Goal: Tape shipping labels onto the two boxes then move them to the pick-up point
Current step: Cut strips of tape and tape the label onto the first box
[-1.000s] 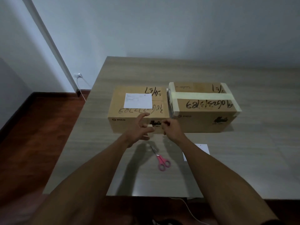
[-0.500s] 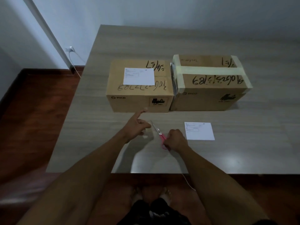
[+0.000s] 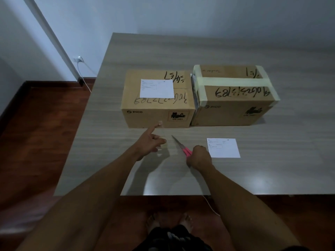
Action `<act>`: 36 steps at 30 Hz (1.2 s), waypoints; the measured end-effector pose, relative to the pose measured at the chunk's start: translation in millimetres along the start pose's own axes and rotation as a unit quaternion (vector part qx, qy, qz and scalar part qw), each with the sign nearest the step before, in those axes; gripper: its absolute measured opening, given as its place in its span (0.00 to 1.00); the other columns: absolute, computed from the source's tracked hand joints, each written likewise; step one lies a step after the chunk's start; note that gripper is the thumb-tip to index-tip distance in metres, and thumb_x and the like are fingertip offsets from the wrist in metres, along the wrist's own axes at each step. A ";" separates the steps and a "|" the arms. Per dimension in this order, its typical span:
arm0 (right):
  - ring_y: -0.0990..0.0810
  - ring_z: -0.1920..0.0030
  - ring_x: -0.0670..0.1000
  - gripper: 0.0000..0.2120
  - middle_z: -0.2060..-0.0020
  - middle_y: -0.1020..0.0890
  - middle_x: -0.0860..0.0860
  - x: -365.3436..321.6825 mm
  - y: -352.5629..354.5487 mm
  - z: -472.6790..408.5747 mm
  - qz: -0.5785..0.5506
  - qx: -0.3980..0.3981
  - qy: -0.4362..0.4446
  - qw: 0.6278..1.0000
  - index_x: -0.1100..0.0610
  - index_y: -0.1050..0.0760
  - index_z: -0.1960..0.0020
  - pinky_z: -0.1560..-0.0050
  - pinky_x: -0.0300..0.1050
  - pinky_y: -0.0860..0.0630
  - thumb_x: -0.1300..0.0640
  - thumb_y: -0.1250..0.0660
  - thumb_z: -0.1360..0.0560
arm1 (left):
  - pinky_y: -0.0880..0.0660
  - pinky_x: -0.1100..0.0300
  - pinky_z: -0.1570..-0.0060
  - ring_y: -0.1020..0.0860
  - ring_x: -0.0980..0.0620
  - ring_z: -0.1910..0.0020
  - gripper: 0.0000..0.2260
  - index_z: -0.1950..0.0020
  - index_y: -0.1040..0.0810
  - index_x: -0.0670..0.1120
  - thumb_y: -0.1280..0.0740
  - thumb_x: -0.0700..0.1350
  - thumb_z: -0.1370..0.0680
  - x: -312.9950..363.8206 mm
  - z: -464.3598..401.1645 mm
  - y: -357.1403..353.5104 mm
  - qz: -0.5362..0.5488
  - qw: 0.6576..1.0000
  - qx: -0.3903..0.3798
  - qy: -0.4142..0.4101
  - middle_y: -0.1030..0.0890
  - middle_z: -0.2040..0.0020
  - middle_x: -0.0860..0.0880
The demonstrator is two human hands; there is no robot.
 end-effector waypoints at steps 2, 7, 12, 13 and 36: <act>0.21 0.56 0.56 0.17 0.53 0.20 0.57 0.6 14.6 -7.3 -0.028 -0.019 -0.002 0.999 0.61 0.22 0.50 0.59 0.45 0.24 0.56 0.19 0.33 | 0.22 0.53 0.50 0.19 0.46 0.48 0.32 0.23 0.34 0.63 0.27 0.42 0.21 10.5 0.7 5.5 -0.002 1.000 -0.007 0.001 0.20 0.50 0.45; 0.27 0.66 0.52 0.18 0.67 0.24 0.54 -1.9 68.2 -28.1 -0.049 -0.102 0.037 0.993 0.60 0.25 0.64 0.68 0.43 0.36 0.52 0.17 0.35 | 0.22 0.53 0.50 0.20 0.46 0.49 0.31 0.24 0.35 0.62 0.28 0.41 0.21 42.1 0.3 18.0 -0.040 0.999 -0.016 -0.008 0.21 0.51 0.44; 0.22 0.45 0.53 0.33 0.47 0.17 0.52 -5.9 135.0 -34.1 -0.047 -0.217 0.083 0.972 0.61 0.15 0.46 0.49 0.49 0.26 0.40 0.16 0.42 | 0.24 0.52 0.52 0.23 0.45 0.50 0.26 0.31 0.33 0.64 0.29 0.41 0.21 68.4 -3.7 32.5 -0.094 0.995 -0.014 -0.009 0.22 0.48 0.38; 0.23 0.41 0.54 0.31 0.43 0.17 0.53 -7.0 147.5 -32.3 -0.062 -0.233 0.091 0.966 0.60 0.15 0.44 0.45 0.49 0.25 0.42 0.16 0.39 | 0.24 0.51 0.52 0.24 0.45 0.50 0.26 0.31 0.32 0.65 0.29 0.41 0.21 72.2 -5.0 35.3 -0.102 0.995 -0.009 -0.011 0.21 0.45 0.36; 0.32 0.63 0.48 0.05 0.65 0.23 0.50 -28.6 193.0 -53.6 -0.092 -0.306 0.178 0.931 0.54 0.13 0.62 0.63 0.42 0.33 0.55 0.21 0.28 | 0.26 0.50 0.51 0.25 0.48 0.51 0.25 0.36 0.28 0.61 0.33 0.33 0.22 99.2 -23.4 10.8 -0.087 0.995 -0.048 0.007 0.17 0.47 0.47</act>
Point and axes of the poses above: each hand's wrist, its own z-axis away from the middle knuckle, its own y-axis out of the back of the hand, x = y × z, the point moved 1 cm from there along -z, towards the middle knuckle
